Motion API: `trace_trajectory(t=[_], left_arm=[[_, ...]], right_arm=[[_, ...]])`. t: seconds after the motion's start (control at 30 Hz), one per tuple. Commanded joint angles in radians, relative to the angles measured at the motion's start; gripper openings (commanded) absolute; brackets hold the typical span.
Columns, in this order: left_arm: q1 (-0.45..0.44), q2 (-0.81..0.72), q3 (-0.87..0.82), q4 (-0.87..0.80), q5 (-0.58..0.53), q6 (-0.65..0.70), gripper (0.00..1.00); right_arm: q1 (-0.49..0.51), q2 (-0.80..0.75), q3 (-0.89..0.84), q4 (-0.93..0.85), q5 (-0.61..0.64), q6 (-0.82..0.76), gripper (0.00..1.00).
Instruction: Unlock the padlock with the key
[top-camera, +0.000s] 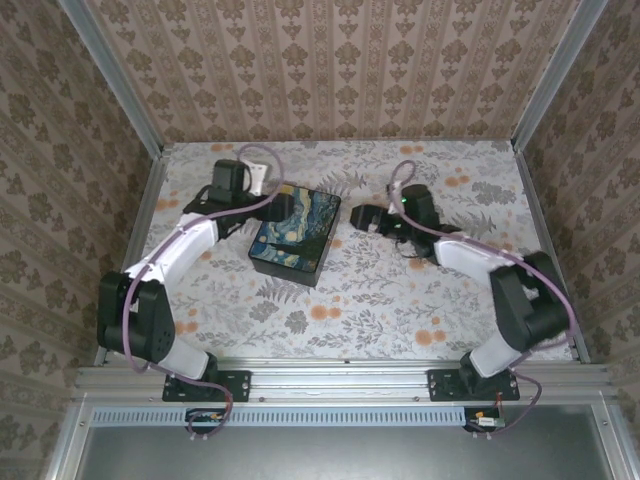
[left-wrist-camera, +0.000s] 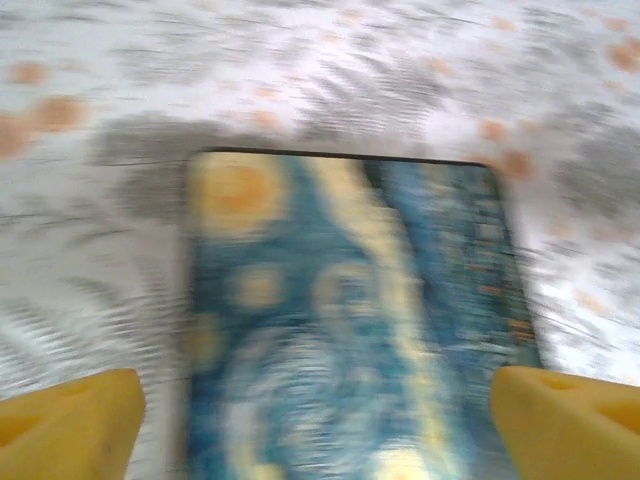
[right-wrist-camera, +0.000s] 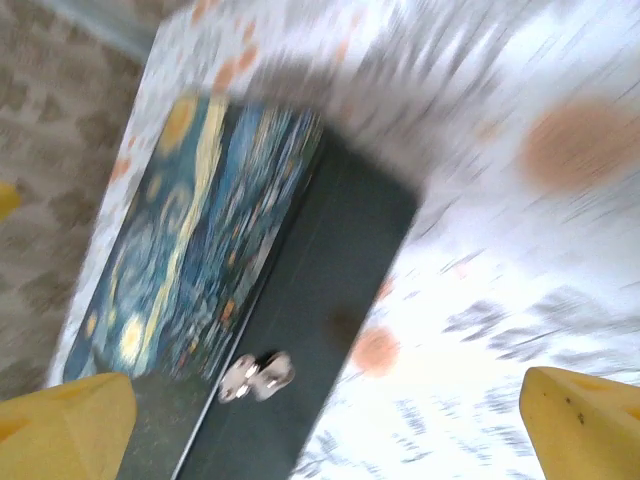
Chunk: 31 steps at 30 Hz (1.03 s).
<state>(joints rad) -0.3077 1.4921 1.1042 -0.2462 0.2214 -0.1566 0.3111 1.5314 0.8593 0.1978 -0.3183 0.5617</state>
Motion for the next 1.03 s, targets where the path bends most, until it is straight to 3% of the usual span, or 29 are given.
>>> trace_trajectory(t=[0.0,0.07,0.13,0.23,0.3,0.33,0.4,0.47,0.57,0.63,0.7,0.77,0.87,1.0], left_arm=[[0.096,-0.056,-0.151,0.153,-0.228,0.064,1.0],[0.142,-0.095,-0.292,0.336,-0.283,0.135,1.0],[0.181,-0.101,-0.371,0.416,-0.324,0.15,1.0],[0.19,-0.06,-0.452,0.563,-0.393,0.207,1.0],[0.194,-0.017,-0.535,0.745,-0.406,0.263,1.0],[0.204,-0.019,-0.548,0.772,-0.418,0.262,1.0],[0.262,-0.027,-0.638,0.934,-0.259,0.234,1.0],[0.305,0.074,-0.756,1.275,-0.22,0.21,1.0],[0.322,0.051,-0.741,1.191,-0.127,0.212,1.0],[0.269,0.039,-0.714,1.117,-0.241,0.238,1.0],[0.245,0.054,-0.732,1.181,-0.328,0.241,1.0],[0.24,0.046,-0.734,1.172,-0.325,0.242,1.0],[0.275,0.045,-0.711,1.12,-0.194,0.25,1.0],[0.25,0.049,-0.735,1.175,-0.246,0.263,1.0]], right_arm=[[-0.09,-0.177,-0.055,-0.15,0.31,-0.23,1.0],[-0.149,-0.258,-0.128,-0.111,0.447,-0.323,1.0],[-0.21,-0.3,-0.217,-0.043,0.509,-0.36,1.0],[-0.252,-0.282,-0.352,0.143,0.537,-0.397,1.0],[-0.269,-0.215,-0.441,0.385,0.52,-0.393,1.0],[-0.283,-0.223,-0.407,0.298,0.477,-0.392,1.0],[-0.292,-0.193,-0.428,0.404,0.378,-0.473,1.0],[-0.294,-0.15,-0.424,0.493,0.427,-0.511,1.0],[-0.318,0.024,-0.469,0.738,0.325,-0.517,1.0],[-0.323,-0.006,-0.456,0.653,0.342,-0.503,1.0],[-0.323,-0.002,-0.458,0.668,0.346,-0.503,1.0],[-0.322,0.006,-0.459,0.679,0.346,-0.503,1.0],[-0.323,0.002,-0.456,0.666,0.346,-0.502,1.0],[-0.316,0.001,-0.457,0.667,0.358,-0.507,1.0]])
